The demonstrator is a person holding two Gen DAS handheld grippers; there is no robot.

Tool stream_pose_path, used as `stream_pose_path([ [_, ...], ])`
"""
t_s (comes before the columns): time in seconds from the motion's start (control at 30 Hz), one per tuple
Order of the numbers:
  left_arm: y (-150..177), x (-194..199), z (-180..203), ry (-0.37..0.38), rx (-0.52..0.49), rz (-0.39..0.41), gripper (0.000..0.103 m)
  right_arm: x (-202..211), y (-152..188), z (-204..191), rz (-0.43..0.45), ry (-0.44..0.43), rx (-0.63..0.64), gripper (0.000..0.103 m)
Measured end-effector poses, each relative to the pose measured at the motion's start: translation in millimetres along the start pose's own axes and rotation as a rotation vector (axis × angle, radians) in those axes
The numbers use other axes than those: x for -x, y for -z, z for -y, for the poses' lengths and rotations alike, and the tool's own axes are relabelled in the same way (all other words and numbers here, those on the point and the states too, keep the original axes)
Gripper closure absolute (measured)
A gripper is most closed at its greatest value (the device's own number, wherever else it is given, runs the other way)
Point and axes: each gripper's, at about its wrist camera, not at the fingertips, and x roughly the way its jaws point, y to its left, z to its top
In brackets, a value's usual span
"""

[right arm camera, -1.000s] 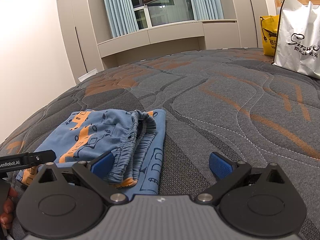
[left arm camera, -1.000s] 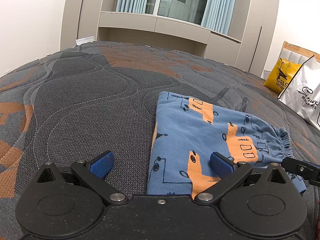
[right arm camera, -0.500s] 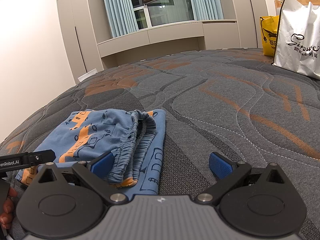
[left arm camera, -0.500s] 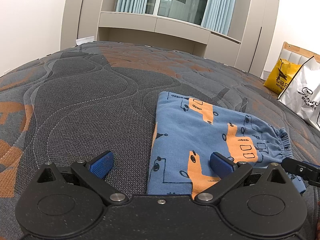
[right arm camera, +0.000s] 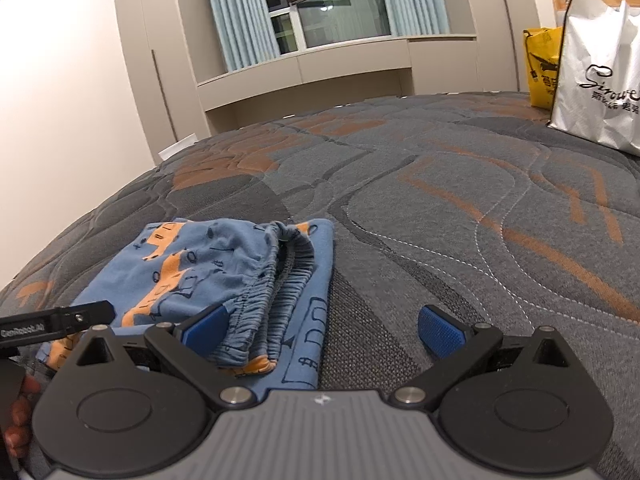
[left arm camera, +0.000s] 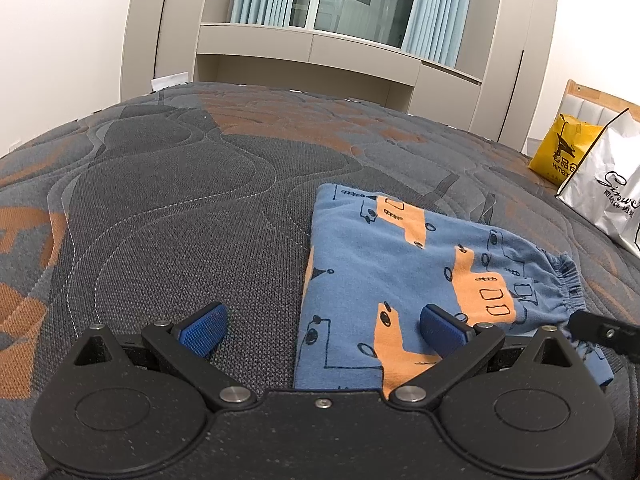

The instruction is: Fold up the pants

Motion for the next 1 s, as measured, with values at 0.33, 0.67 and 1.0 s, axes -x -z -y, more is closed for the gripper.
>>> stream_pose_path([
  [0.33,-26.0,-14.3,-6.2,0.039,0.035,-0.04,0.0,-44.0,-52.3,14.9,-0.059,-0.162,-0.002,0.0],
  [0.67,-31.3,-17.5,-5.6,0.087,0.036,-0.069,0.03,-74.7,-53.8,27.6,-0.099,-0.254,-0.08,0.031],
  [1.0,-38.6,-6.7,-5.0,0.127,0.083,-0.024,0.095,-57.2,-55.7,9.4,-0.047,-0.271,-0.047,0.076],
])
